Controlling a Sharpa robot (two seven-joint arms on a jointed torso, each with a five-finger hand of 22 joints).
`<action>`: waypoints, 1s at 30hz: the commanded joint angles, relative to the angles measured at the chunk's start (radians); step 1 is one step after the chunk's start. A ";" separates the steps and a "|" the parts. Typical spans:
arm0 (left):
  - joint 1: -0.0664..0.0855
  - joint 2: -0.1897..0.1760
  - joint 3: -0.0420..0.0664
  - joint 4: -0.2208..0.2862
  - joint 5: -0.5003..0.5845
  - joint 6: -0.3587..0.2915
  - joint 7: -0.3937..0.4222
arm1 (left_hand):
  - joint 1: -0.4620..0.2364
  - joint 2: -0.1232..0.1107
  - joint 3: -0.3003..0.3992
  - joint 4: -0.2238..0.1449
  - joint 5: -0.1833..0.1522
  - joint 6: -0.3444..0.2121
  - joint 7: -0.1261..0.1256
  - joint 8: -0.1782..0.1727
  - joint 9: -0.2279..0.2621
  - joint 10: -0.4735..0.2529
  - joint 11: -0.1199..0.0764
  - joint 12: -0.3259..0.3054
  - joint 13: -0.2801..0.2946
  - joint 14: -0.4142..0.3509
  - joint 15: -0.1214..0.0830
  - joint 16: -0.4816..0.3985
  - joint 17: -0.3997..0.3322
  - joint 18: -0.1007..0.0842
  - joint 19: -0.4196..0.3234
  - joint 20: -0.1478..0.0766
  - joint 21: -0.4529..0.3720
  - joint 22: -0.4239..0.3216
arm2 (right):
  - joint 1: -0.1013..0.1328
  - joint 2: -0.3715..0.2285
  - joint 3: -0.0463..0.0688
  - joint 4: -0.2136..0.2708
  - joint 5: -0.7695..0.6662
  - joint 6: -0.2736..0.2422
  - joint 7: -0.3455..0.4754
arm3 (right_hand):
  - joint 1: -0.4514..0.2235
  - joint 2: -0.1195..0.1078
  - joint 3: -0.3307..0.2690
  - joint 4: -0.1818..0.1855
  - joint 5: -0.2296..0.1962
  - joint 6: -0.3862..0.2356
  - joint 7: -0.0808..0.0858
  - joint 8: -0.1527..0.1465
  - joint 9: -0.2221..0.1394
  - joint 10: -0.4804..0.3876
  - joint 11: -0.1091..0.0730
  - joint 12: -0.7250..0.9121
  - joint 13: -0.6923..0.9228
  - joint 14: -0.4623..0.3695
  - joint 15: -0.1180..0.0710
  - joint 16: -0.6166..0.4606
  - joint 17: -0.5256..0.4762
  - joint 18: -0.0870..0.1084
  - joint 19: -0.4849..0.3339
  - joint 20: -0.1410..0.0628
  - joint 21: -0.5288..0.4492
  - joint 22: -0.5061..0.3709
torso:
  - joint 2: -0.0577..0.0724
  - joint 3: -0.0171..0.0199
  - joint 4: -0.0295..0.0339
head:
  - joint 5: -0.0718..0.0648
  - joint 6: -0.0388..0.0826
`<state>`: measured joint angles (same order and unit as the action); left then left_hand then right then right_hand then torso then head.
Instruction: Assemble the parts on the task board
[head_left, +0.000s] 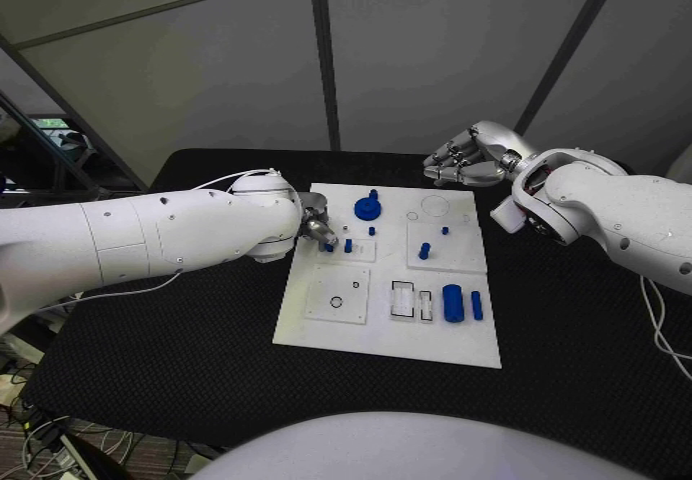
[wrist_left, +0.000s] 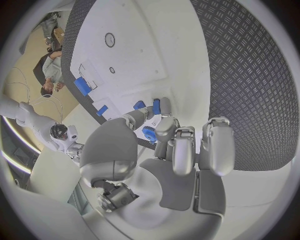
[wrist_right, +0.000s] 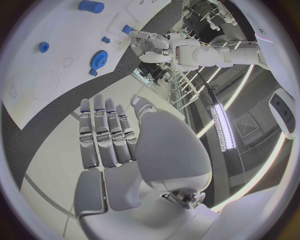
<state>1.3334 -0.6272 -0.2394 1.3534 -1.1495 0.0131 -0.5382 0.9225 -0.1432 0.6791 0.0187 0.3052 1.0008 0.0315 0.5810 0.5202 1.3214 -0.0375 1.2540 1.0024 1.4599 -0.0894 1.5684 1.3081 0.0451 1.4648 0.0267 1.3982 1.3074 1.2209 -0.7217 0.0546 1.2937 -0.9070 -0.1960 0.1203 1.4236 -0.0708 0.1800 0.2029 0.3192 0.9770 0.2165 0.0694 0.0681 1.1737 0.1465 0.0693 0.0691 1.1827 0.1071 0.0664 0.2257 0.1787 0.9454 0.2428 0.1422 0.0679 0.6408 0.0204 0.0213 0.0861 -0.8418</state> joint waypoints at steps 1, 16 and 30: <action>-0.003 -0.001 -0.003 -0.002 0.007 0.018 -0.011 | -0.015 0.001 -0.016 0.007 -0.002 0.006 -0.002 -0.004 -0.003 -0.006 -0.001 0.004 0.003 0.111 -0.002 0.002 0.263 -0.015 0.072 -0.008 0.005 0.223 | 0.002 -0.001 0.000 0.001 -0.001 0.005 0.007 | -0.003 0.008 0.003 0.004 0.005 -0.007 -0.003 0.003 0.001 -0.007 0.000 0.005 -0.001 -0.007 -0.002 -0.001 -0.001 0.006 0.008 -0.002 -0.004 0.000 | 0.000 -0.0004 0.0000 | 0.000 0.000; -0.003 0.001 -0.003 -0.007 0.009 -0.017 -0.008 | -0.039 0.009 -0.077 0.053 -0.002 0.016 -0.002 -0.006 -0.017 -0.004 -0.001 0.010 0.010 0.111 -0.002 0.002 0.263 -0.015 0.073 -0.009 0.007 0.223 | 0.002 -0.001 0.000 0.002 -0.001 0.004 0.007 | -0.003 0.008 0.003 0.004 0.005 -0.007 -0.003 0.003 0.001 -0.007 0.000 0.005 -0.001 -0.007 -0.002 -0.001 -0.001 0.006 0.008 -0.002 -0.004 0.000 | 0.000 -0.0004 0.0001 | -0.001 0.002; -0.003 -0.004 -0.003 -0.008 0.013 -0.040 -0.007 | -0.073 0.005 -0.185 0.121 -0.002 0.025 0.000 -0.008 -0.034 -0.006 0.002 0.011 0.011 0.111 0.000 0.002 0.263 -0.016 0.074 -0.008 0.014 0.225 | 0.002 -0.002 0.000 0.002 -0.002 0.005 0.005 | -0.004 0.009 0.004 0.004 0.005 -0.007 -0.003 0.003 0.001 -0.007 0.000 0.005 0.000 -0.007 -0.002 -0.001 -0.002 0.006 0.009 -0.002 -0.005 0.000 | 0.000 -0.0012 0.0006 | -0.003 0.002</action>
<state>1.3305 -0.6296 -0.2416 1.3451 -1.1404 -0.0080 -0.5382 0.8605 -0.1392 0.4994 0.1370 0.3053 1.0169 0.0302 0.5771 0.4866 1.3221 -0.0386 1.2624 1.0139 1.4599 -0.0894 1.5684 1.3081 0.0451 1.4648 0.0268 1.4081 1.3074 1.2209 -0.7230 0.0546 1.2941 -0.9070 -0.1957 0.1200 1.4236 -0.0708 0.1800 0.2029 0.3192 0.9770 0.2165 0.0694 0.0682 1.1737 0.1465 0.0693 0.0691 1.1827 0.1071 0.0664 0.2250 0.1788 0.9491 0.2391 0.1422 0.0679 0.6411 0.0197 0.0215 0.0829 -0.8399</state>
